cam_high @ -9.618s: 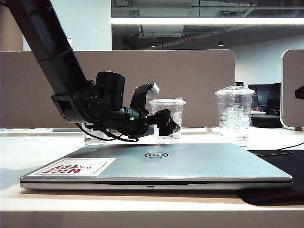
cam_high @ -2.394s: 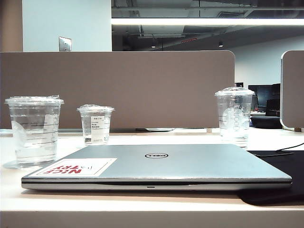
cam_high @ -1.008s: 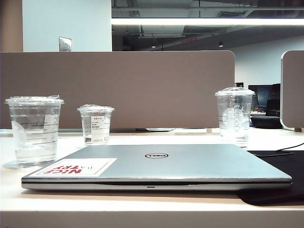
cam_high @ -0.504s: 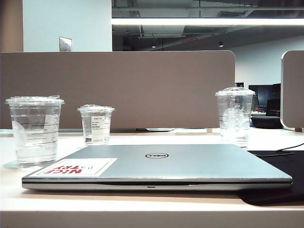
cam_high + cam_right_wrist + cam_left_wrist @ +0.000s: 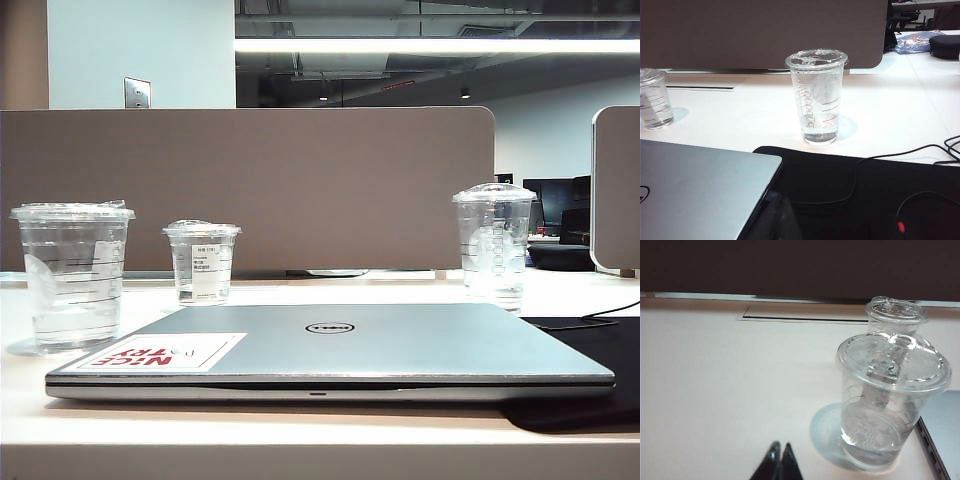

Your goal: Pick up the coffee cup on the middle and place it on the left side of the laptop.

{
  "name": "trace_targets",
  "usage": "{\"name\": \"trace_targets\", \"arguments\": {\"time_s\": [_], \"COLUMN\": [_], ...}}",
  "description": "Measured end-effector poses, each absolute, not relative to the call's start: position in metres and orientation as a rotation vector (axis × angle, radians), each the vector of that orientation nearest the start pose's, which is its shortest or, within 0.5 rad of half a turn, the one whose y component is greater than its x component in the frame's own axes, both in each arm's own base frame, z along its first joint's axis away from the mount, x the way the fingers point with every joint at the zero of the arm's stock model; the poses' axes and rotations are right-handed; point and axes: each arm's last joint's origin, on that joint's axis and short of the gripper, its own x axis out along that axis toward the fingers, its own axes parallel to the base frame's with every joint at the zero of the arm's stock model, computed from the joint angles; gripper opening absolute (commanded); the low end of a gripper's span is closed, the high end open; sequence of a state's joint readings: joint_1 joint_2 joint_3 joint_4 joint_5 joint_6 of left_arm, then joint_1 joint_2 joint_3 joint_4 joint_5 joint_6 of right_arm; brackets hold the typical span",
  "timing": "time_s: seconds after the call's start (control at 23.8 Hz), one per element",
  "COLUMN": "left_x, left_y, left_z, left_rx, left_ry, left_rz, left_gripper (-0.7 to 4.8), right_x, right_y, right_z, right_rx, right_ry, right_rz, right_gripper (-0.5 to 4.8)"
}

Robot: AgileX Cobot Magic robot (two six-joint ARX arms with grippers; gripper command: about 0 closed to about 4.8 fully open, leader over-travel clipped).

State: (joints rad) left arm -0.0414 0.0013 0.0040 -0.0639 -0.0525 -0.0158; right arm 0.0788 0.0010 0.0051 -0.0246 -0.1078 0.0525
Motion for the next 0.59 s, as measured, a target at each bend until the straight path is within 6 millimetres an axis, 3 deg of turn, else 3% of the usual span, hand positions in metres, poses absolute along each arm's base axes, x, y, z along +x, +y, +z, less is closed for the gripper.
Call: {"name": "trace_targets", "arguments": {"time_s": [0.59], "left_x": [0.0973], "left_y": [-0.0025], "left_z": [0.1586], "left_rx": [-0.013], "left_ry": [0.061], "left_rz": [0.012], "left_gripper": [-0.03], "right_x": [0.0971], "right_y": [0.0061], "right_z": [0.1628], "right_rx": [0.053], "right_ry": [0.024], "right_rz": [0.139], "right_gripper": [-0.05]}}
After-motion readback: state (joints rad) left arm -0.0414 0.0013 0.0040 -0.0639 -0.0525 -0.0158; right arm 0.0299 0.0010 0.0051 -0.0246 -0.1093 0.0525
